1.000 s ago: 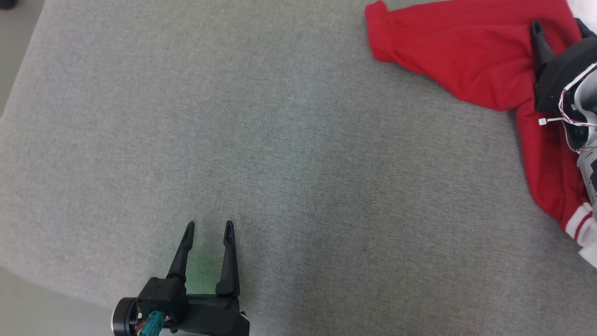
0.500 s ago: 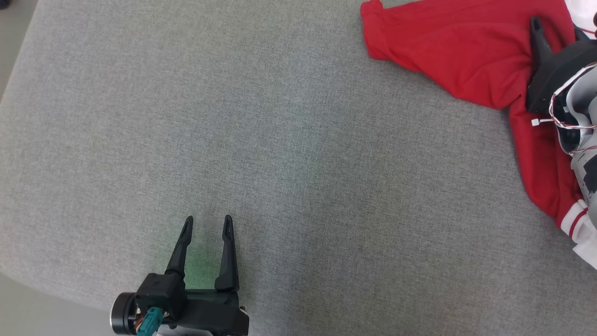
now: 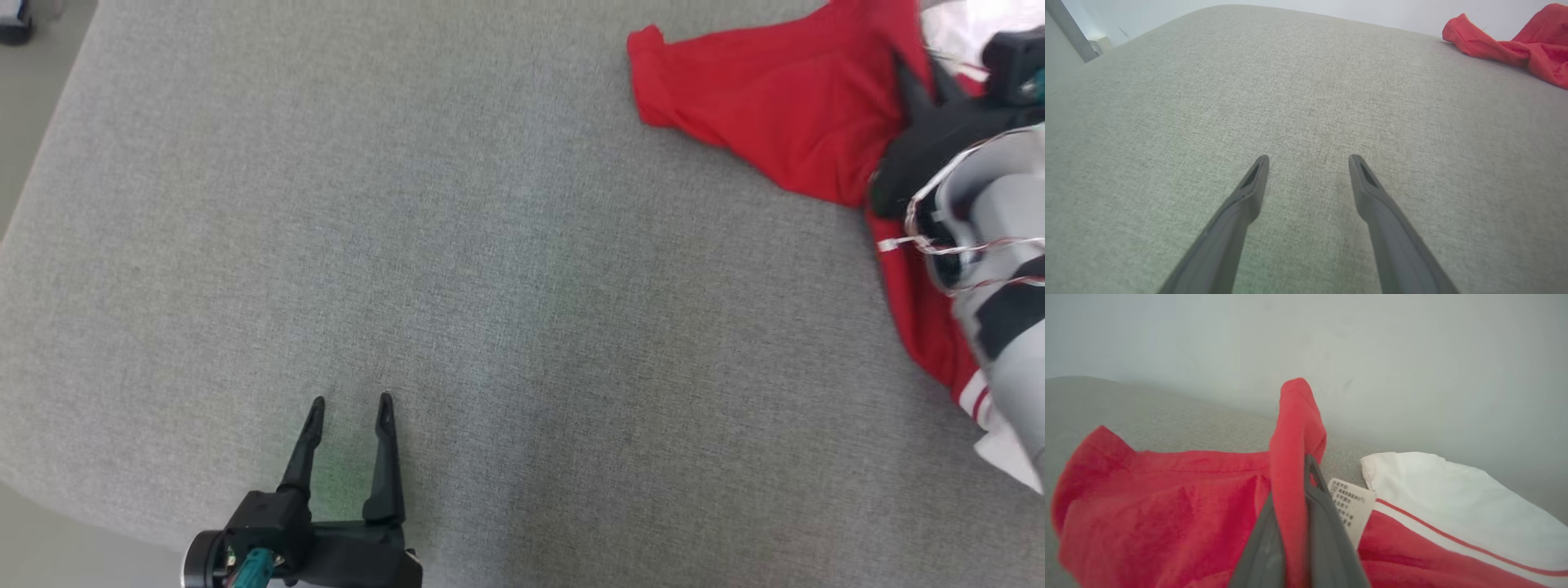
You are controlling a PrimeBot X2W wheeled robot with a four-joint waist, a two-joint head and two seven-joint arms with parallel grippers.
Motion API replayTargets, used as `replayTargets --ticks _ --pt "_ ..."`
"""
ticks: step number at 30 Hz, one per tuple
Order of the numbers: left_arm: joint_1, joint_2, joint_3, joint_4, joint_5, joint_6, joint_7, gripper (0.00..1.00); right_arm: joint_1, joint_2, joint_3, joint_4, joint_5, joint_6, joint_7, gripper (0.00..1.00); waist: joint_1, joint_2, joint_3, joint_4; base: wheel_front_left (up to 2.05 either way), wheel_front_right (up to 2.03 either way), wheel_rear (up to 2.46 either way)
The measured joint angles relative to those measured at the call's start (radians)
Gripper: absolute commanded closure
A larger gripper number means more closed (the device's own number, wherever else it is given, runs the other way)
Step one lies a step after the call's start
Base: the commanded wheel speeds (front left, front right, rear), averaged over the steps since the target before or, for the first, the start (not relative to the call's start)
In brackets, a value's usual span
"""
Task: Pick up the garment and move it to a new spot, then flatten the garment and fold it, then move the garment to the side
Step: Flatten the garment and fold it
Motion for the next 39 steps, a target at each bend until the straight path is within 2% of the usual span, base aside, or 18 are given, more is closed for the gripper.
replayTargets --ticks 10,17,22,23,24,28,31,34,36,37,38,39 --pt "0.049 -0.001 0.064 0.020 0.035 -0.031 0.000 0.00 0.180 0.061 0.186 -0.297 0.189 0.000 -0.057 1.00 -0.0002 0.0000 -0.114 -0.034 0.00 0.00 0.00" --pt "0.093 0.000 0.129 0.035 0.060 -0.061 0.000 0.00 0.325 0.076 0.387 -0.487 0.299 0.000 -0.050 1.00 -0.0003 -0.0001 -0.213 -0.077 0.00 0.00 0.00" --pt "0.106 -0.001 0.148 0.048 0.060 -0.081 0.000 0.00 0.423 0.112 0.522 -0.573 0.392 0.000 -0.043 1.00 -0.0003 -0.0001 -0.270 -0.116 0.00 0.00 0.00" --pt "0.107 0.000 0.150 0.051 0.060 -0.082 0.000 0.00 0.443 0.118 0.547 -0.580 0.410 0.000 -0.041 0.56 -0.0003 -0.0001 -0.282 -0.122 0.00 0.00 0.00" --pt "0.108 0.000 0.153 0.053 0.060 -0.083 0.000 0.00 0.459 0.124 0.563 -0.584 0.430 0.000 -0.043 0.00 -0.0004 -0.0001 -0.294 -0.128 0.00 0.00 0.00" --pt "0.131 0.000 0.170 0.065 0.064 -0.091 0.000 0.00 0.492 0.141 0.560 -0.584 0.486 0.000 -0.063 0.00 -0.0004 -0.0002 -0.339 -0.146 0.00 0.00 0.00" --pt "0.146 0.000 0.188 0.068 0.068 -0.092 0.000 0.00 0.528 0.141 0.518 -0.582 0.497 0.000 -0.068 0.00 -0.0003 -0.0002 -0.367 -0.162 0.00 0.00 0.00" --pt "0.161 0.000 0.207 0.067 0.074 -0.097 0.000 0.00 0.572 0.136 0.398 -0.605 0.476 0.000 -0.069 0.00 -0.0003 -0.0002 -0.388 -0.183 0.00 0.00 0.00" --pt "0.169 0.000 0.216 0.067 0.075 -0.098 0.000 0.00 0.608 0.124 0.309 -0.608 0.414 0.000 -0.070 0.00 -0.0003 -0.0002 -0.399 -0.199 0.00 0.00 0.00" --pt "0.169 0.000 0.216 0.067 0.075 -0.098 0.000 0.00 0.608 0.124 0.309 -0.608 0.414 0.000 -0.070 0.00 -0.0003 -0.0002 -0.399 -0.199 0.00 0.00 0.00" --pt "0.169 0.000 0.221 0.066 0.075 -0.098 0.000 0.00 0.658 0.123 0.185 -0.598 0.352 0.000 -0.070 0.00 -0.0001 -0.0001 -0.407 -0.216 0.00 0.00 0.00" --pt "0.169 0.000 0.224 0.064 0.075 -0.097 0.000 0.00 0.682 0.122 0.128 -0.594 0.301 0.000 -0.070 0.00 -0.0001 -0.0001 -0.411 -0.224 0.00 0.00 0.00"
